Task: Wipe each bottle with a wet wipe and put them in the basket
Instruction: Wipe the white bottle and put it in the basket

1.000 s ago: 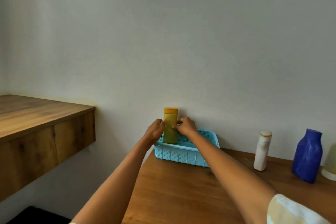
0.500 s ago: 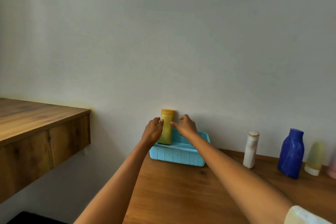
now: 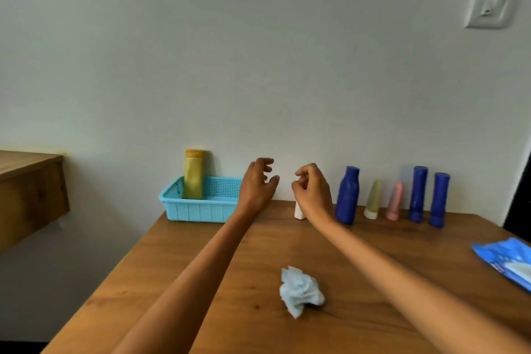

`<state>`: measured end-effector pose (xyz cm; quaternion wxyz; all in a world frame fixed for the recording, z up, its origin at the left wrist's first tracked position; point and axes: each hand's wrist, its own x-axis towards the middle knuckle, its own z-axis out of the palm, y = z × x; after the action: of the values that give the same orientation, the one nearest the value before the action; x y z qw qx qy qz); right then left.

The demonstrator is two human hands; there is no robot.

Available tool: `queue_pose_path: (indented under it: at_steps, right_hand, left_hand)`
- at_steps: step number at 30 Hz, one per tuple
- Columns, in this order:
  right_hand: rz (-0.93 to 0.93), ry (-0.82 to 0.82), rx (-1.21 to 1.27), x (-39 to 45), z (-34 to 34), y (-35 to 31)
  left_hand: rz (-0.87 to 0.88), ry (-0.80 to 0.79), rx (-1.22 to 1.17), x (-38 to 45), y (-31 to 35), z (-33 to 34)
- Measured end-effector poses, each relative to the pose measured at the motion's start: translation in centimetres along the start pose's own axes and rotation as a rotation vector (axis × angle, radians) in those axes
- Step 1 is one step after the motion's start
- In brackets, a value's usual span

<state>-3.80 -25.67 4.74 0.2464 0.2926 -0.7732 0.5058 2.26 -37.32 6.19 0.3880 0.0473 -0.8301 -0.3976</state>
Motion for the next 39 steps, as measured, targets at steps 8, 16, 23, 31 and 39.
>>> queue_pose_path:
  at_steps: [8, 16, 23, 31, 39]
  right_hand:
    - [0.392, -0.157, 0.009, 2.2, -1.3, 4.9]
    - [0.459, -0.257, 0.124, 4.5, -1.1, 5.5]
    - [0.35, -0.268, 0.276, 2.9, -2.4, 3.3]
    - [0.184, -0.238, 0.472, 0.3, -4.3, -1.2]
    - [0.164, -0.464, 0.47, -3.5, -5.9, -4.9]
  left_hand:
    - [-0.236, -0.085, 0.007, 1.1, 0.9, 8.5]
    - [-0.412, -0.046, -0.064, 4.5, -0.5, 10.3]
    - [-0.346, 0.086, -0.201, 2.4, 0.7, 7.7]
    - [-0.306, -0.158, -0.667, -0.7, 2.5, -0.6]
    - [-0.367, -0.296, -0.866, -5.5, 1.0, -4.6]
